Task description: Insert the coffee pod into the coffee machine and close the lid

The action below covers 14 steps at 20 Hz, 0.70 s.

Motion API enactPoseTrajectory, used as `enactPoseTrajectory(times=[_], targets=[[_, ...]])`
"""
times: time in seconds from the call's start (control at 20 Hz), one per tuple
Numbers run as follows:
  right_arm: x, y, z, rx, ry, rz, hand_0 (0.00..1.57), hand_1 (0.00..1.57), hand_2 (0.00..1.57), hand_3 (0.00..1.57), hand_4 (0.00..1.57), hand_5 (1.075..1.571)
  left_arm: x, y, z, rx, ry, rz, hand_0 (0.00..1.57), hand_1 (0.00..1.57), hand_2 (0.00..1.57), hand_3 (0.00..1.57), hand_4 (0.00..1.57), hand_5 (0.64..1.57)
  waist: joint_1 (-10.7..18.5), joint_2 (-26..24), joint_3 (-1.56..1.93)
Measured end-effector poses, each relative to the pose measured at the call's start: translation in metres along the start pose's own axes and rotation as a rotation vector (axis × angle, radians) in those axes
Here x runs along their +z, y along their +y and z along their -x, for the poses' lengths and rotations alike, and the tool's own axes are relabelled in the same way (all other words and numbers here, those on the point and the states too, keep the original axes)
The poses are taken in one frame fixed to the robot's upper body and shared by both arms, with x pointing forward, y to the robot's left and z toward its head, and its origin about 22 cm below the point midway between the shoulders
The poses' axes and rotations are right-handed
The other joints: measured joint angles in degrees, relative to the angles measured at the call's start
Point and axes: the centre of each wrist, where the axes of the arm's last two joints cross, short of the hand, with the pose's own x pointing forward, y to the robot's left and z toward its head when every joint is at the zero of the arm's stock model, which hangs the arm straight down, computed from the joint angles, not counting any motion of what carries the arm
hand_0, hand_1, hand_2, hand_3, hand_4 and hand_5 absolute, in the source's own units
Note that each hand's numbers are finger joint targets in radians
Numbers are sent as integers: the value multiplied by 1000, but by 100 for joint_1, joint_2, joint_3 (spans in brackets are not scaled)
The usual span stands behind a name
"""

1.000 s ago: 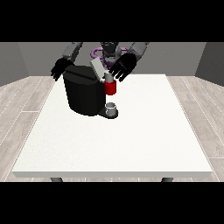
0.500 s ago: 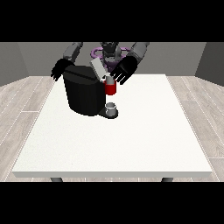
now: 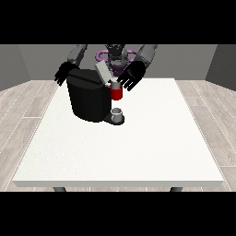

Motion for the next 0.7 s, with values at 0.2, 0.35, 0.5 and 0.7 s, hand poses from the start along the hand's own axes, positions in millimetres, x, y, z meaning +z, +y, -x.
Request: enactPoseTrajectory(times=[0.2, 0.35, 0.5, 0.7], targets=[[-2, -7, -1, -2, -9, 9, 0, 0, 0, 0, 408, 1571, 0, 3, -2, -12, -10, 2, 1118, 1118, 1158, 990, 442, 1571, 20, 35, 2], [-3, -10, 0, -1, -23, 10, 0, 0, 0, 0, 431, 1571, 0, 3, -3, -31, -27, -3, 1056, 1056, 1108, 937, 393, 1571, 47, 60, 5], [-6, -7, -2, -5, -30, 10, 0, 0, 0, 0, 463, 1571, -2, 9, -7, -45, -31, -4, 1058, 1058, 1125, 961, 367, 1571, 72, 109, 4], [-2, -3, 0, -4, -18, 5, 0, 0, 0, 0, 470, 1571, 0, 5, -3, -54, -28, -8, 1066, 1066, 1115, 928, 371, 1571, 69, 48, 4]])
